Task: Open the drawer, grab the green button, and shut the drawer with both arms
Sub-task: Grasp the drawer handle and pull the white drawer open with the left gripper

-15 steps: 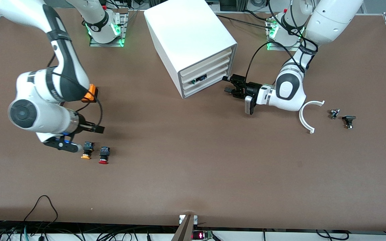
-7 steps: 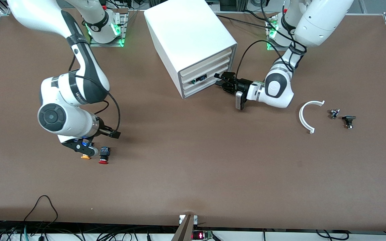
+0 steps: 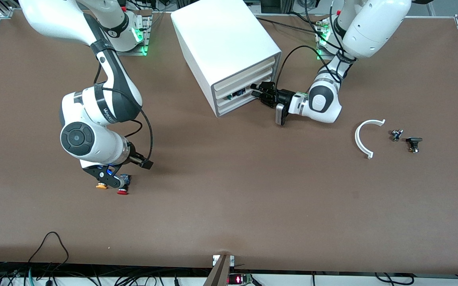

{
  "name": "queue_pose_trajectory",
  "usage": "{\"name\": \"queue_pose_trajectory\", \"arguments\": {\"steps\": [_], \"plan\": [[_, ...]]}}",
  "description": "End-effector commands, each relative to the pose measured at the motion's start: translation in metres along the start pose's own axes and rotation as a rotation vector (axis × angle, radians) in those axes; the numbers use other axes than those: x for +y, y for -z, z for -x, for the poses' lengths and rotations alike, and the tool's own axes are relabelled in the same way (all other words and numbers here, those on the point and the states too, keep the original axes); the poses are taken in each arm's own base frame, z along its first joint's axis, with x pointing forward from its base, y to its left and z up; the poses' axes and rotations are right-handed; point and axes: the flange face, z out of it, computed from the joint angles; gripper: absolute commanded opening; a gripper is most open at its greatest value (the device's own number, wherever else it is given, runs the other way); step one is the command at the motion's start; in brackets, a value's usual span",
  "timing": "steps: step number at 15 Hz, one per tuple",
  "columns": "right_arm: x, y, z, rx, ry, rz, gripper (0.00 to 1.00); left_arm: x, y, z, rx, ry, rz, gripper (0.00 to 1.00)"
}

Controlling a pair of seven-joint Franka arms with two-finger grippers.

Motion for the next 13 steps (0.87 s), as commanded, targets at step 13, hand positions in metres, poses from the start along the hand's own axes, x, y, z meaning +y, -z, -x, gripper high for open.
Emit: {"name": "queue_pose_trajectory", "arguments": {"steps": [13], "plan": [[-0.057,0.033,0.009,-0.029,-0.175,-0.133,0.99,0.002,0.025,-0.023,0.063,-0.018,-0.007,0.00]]}}
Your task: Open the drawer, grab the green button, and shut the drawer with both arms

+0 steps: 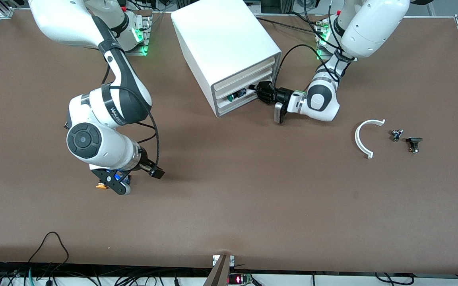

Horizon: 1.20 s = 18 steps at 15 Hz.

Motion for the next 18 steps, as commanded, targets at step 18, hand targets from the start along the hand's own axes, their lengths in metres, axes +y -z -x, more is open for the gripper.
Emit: {"name": "queue_pose_trajectory", "arguments": {"steps": [18], "plan": [[-0.085,0.023,0.084,-0.098,-0.198,-0.352,0.99,-0.032,0.152,-0.087,0.017,-0.031,-0.146,0.00]]}}
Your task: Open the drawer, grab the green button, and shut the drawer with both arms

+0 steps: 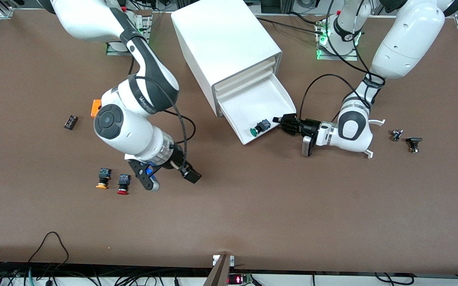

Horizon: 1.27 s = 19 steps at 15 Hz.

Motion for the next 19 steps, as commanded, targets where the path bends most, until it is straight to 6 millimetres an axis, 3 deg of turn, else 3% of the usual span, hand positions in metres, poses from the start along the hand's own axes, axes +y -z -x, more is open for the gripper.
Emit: {"name": "queue_pose_trajectory", "arguments": {"steps": [1,2,3,7,13,16,19], "plan": [[-0.013,0.003,0.016,-0.035,-0.044,-0.058,0.99,-0.012,0.011,-0.003,-0.016,-0.023,-0.053,0.26],[-0.017,0.004,0.024,-0.047,-0.049,-0.075,0.99,-0.012,0.012,-0.002,-0.015,-0.023,-0.054,0.77],[-0.019,0.004,0.033,-0.059,-0.055,-0.088,0.99,-0.012,0.018,-0.002,-0.010,-0.024,-0.054,1.00],[-0.028,0.007,0.057,-0.088,-0.066,-0.142,0.99,0.007,0.033,-0.005,-0.024,0.025,-0.007,1.00],[-0.038,-0.006,0.136,-0.130,-0.127,-0.141,0.99,0.065,0.055,-0.026,-0.121,0.140,-0.151,1.00],[-0.036,-0.020,0.173,-0.135,-0.149,-0.106,0.99,0.102,0.076,-0.049,-0.208,0.190,-0.277,1.00],[-0.029,-0.056,0.197,-0.094,-0.165,-0.054,0.99,0.146,0.103,-0.075,-0.302,0.275,-0.436,1.00]]}}
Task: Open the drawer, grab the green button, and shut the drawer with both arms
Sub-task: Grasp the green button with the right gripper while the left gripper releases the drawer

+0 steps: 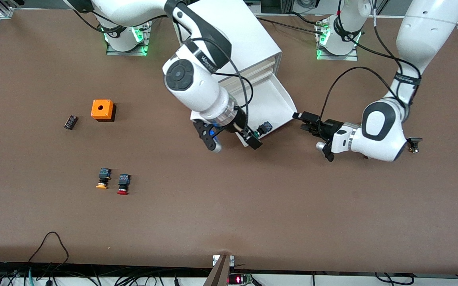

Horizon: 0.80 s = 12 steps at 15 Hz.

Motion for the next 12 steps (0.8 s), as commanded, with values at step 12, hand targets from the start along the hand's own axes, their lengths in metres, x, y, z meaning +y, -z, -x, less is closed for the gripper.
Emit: {"name": "queue_pose_trajectory", "arguments": {"steps": [12], "plan": [[0.048,-0.145,0.036,0.087,-0.025,0.106,0.99,0.210,0.133,0.056,-0.019,0.334,-0.883,1.00]]}}
